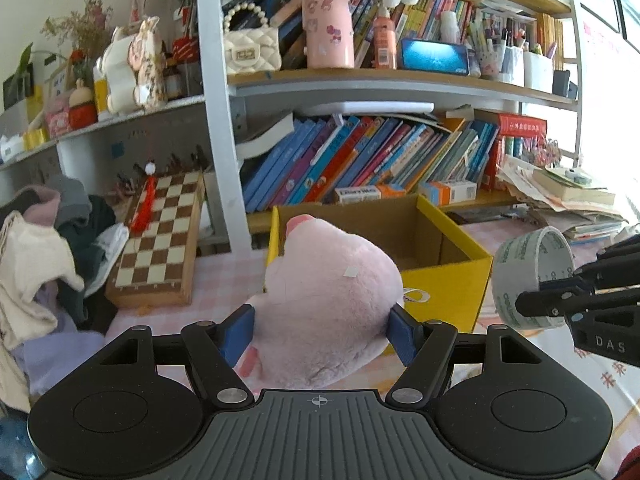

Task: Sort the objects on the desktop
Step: 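Lift the tape roll with the right tool and carry it toward the yellow box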

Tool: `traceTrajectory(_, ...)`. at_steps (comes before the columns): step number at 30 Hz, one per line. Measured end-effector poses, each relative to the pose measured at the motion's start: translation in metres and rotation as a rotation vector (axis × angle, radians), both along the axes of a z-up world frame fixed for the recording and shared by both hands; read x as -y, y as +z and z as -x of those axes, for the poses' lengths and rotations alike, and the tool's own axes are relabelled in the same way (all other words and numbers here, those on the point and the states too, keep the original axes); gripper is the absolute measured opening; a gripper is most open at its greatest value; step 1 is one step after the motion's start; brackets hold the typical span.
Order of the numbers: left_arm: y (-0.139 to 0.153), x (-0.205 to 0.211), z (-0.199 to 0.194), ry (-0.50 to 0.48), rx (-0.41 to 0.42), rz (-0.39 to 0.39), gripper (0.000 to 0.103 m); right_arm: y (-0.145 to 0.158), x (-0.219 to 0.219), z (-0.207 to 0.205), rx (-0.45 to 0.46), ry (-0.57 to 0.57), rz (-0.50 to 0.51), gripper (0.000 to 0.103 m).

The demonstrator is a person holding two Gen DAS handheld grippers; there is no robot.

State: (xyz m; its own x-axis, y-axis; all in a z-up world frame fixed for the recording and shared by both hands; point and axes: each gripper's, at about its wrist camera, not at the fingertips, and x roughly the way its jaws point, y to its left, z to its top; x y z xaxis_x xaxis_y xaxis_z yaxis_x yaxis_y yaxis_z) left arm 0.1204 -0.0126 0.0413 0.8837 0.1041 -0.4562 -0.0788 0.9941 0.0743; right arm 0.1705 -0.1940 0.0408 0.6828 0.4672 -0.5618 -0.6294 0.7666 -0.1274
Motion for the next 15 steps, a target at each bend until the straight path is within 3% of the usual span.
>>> traceTrajectory(5, 0.01, 0.003, -0.015, -0.003, 0.016, -0.024, 0.067, 0.012, -0.001, -0.019, 0.02, 0.049, -0.015, 0.005)
traceTrajectory(7, 0.014, 0.004, -0.024, -0.009, 0.014, -0.034, 0.042, 0.015, -0.003, -0.028, 0.023, 0.069, -0.02, 0.005)
traceTrajectory(9, 0.017, 0.003, -0.034, -0.015, 0.013, -0.037, 0.034, 0.018, -0.005, -0.037, 0.023, 0.09, -0.025, 0.005)
traceTrajectory(12, 0.017, 0.0, -0.049, -0.023, -0.016, -0.017, 0.006, 0.02, -0.012, -0.05, 0.017, 0.114, -0.019, 0.005)
traceTrajectory(15, 0.021, -0.002, -0.051, -0.007, -0.024, 0.01, 0.006, 0.023, -0.01, -0.052, 0.012, 0.136, -0.048, 0.005)
